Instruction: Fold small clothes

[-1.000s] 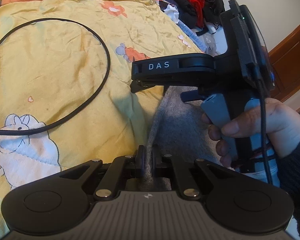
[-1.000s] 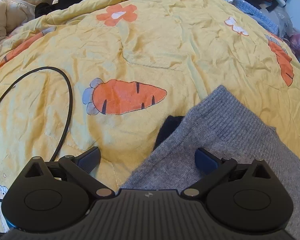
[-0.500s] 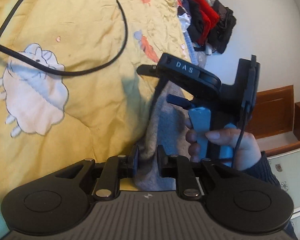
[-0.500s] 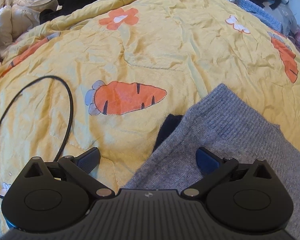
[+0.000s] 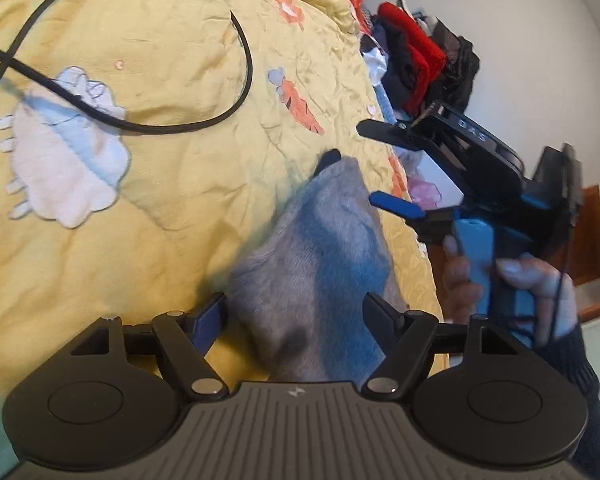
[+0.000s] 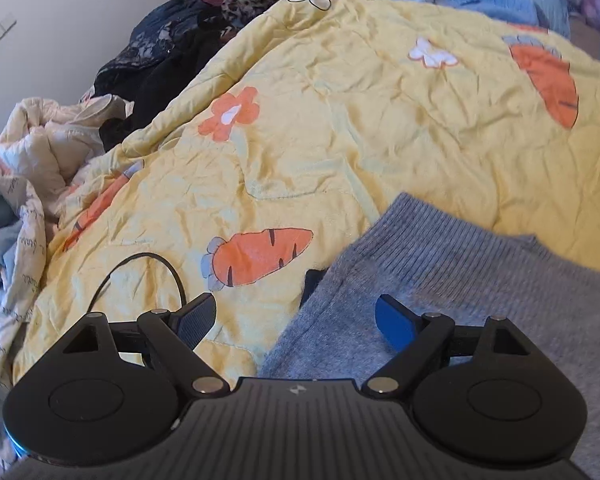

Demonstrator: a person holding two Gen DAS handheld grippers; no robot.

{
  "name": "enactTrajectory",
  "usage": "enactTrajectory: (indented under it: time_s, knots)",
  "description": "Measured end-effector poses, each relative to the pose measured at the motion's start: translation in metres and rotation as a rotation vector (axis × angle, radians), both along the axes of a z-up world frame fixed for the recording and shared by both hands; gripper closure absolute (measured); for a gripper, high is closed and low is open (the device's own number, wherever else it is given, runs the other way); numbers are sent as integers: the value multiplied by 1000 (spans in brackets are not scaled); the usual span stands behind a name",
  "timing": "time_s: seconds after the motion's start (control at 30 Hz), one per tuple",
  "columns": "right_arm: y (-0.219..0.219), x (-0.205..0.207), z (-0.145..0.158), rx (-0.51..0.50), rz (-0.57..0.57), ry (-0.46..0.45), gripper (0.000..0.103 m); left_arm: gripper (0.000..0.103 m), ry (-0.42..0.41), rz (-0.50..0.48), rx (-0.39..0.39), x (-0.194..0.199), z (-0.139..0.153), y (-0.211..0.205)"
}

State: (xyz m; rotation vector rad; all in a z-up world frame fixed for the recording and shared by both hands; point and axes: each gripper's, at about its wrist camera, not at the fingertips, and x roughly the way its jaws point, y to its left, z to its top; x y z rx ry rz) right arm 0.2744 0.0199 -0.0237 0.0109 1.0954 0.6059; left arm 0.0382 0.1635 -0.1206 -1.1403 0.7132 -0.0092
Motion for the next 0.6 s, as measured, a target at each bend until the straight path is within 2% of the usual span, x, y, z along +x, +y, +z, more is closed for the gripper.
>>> enactTrajectory:
  time_s: [0.03,0.07,0.13,0.17,0.2,0.3,0.37,0.4,0.5,0.6]
  knots:
    - [2,0,1,-22,8,-3,17,45,2,-3,8,5,0,-3]
    - [4,1,1,-53,14,-9,17,92,23,-16,36,11,0,-5]
    - [6,2,-1,-116,24,-22,17,93,85,-45,118,24,-3,-12]
    - [7,3,-4,-148,29,-23,17,93,74,-46,158,24,-1,-14]
    - [8,3,-7,-174,35,-14,17,93,61,-52,232,22,6,-18]
    - [13,4,-17,-225,75,26,17,94,-65,-135,545,12,37,-51]
    - [21,5,-19,-244,101,45,17,94,-174,-201,723,1,53,-80]
    - [26,6,-20,-257,115,53,17,94,-212,-226,786,-4,57,-93]
    - [39,7,-26,-331,165,55,24,94,-267,-289,873,-9,61,-117]
    - [42,8,-35,-402,189,35,41,94,-274,-317,913,-12,60,-128]
